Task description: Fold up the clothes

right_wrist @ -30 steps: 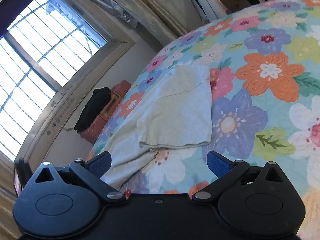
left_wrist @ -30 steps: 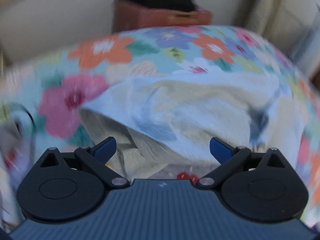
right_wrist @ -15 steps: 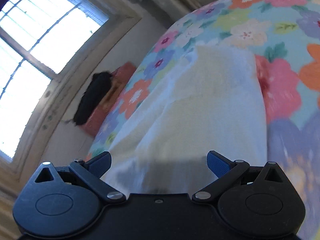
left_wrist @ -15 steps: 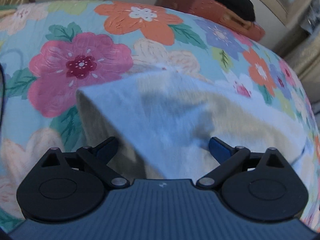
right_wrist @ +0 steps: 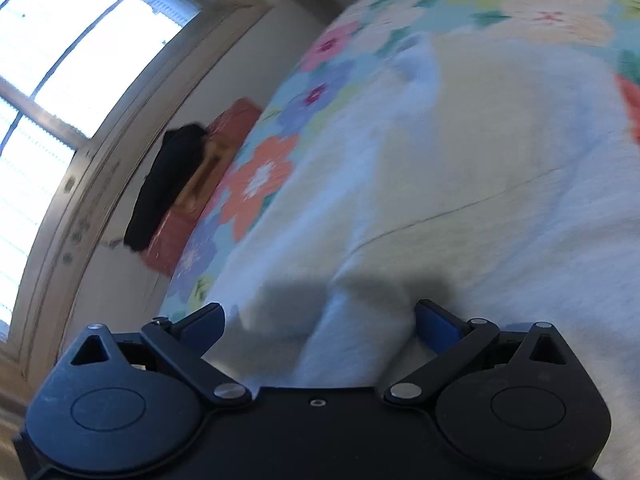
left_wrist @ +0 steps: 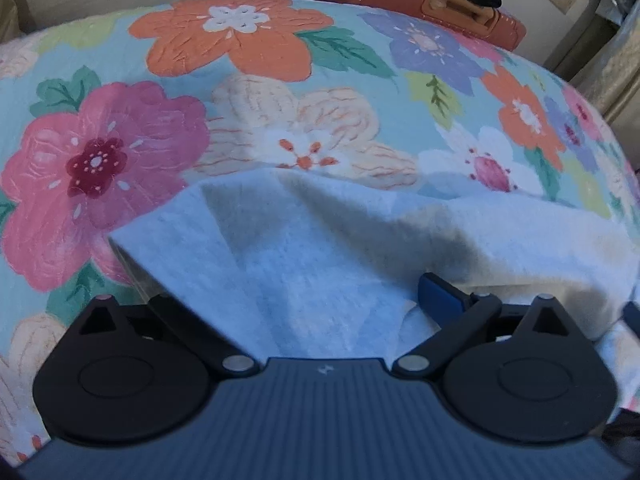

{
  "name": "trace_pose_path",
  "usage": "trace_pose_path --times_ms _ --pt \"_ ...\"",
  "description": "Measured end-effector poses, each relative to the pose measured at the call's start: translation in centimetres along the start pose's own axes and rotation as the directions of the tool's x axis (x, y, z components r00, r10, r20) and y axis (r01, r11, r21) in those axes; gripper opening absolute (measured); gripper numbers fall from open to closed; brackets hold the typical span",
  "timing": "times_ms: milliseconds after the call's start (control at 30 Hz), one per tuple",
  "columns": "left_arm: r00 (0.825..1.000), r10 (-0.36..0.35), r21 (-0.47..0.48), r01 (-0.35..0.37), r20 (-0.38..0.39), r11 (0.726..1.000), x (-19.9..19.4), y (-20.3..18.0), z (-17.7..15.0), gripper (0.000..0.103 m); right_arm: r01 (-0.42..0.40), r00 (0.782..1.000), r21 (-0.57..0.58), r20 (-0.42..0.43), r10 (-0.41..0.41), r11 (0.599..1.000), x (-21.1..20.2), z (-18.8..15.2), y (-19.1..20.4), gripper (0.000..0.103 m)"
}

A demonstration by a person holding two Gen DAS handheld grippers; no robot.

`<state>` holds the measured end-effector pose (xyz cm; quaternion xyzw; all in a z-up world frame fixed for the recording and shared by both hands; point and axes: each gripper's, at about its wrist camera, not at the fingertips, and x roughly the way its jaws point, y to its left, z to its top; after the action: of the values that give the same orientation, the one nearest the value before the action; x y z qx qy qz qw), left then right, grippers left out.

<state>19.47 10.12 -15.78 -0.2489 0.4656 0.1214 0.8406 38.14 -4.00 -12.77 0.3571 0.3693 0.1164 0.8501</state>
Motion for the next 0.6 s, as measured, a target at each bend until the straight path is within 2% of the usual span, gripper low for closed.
trace_pose_path --times_ms 33,133,200,267,333,367,400,467,500,567,600 --pt "1.0 -0.015 -0.003 0.015 -0.004 1.0 -0.1 0.0 0.0 0.083 0.006 1.0 -0.022 -0.002 -0.006 1.0 0.3 -0.4 0.6 0.101" --pt "0.998 -0.06 -0.011 0.06 -0.015 0.998 -0.3 0.1 0.1 0.081 -0.013 1.0 -0.065 -0.013 0.012 0.998 0.7 -1.7 1.5 0.09" --pt "0.996 -0.091 -0.021 0.091 -0.023 0.996 -0.5 0.2 0.1 0.081 -0.044 0.998 -0.058 -0.041 0.041 0.997 0.8 -2.1 1.6 0.076" --pt "0.989 -0.141 -0.054 0.139 -0.042 0.989 -0.5 0.5 0.2 0.081 -0.057 0.997 -0.074 -0.054 0.053 0.996 0.8 -2.6 2.1 0.067" --pt "0.97 -0.23 -0.106 0.221 -0.078 0.969 -0.3 0.9 0.3 0.081 -0.075 0.995 -0.077 -0.074 0.069 0.994 0.7 -3.0 2.4 0.058" --pt "0.959 -0.267 -0.123 0.255 -0.093 0.959 -0.2 1.0 0.2 0.081 -0.101 0.992 -0.054 -0.086 0.096 0.993 0.6 -3.1 2.2 0.048" --pt "0.952 -0.288 -0.127 0.275 -0.103 0.953 -0.1 0.8 0.1 0.081 -0.122 0.988 -0.03 -0.095 0.118 0.992 0.4 -3.3 2.0 0.04" --pt "0.943 -0.309 -0.113 0.296 -0.12 0.948 0.0 0.1 -0.3 0.081 -0.129 0.987 -0.008 -0.1 0.128 0.992 0.1 -3.5 1.6 0.029" --pt "0.934 -0.332 -0.114 0.318 -0.133 0.941 0.1 -0.2 -0.5 0.081 -0.135 0.986 -0.011 -0.101 0.133 0.991 -0.2 -3.7 1.5 0.024" --pt "0.892 -0.418 -0.145 0.396 -0.175 0.907 0.5 -0.8 -0.9 0.081 -0.155 0.982 -0.005 -0.109 0.154 0.988 -0.6 -4.0 1.1 0.02" --pt "0.882 -0.431 -0.139 0.411 -0.191 0.901 0.6 -1.3 -1.3 0.081 -0.169 0.979 0.006 -0.112 0.168 0.986 -0.9 -4.0 0.9 0.018"
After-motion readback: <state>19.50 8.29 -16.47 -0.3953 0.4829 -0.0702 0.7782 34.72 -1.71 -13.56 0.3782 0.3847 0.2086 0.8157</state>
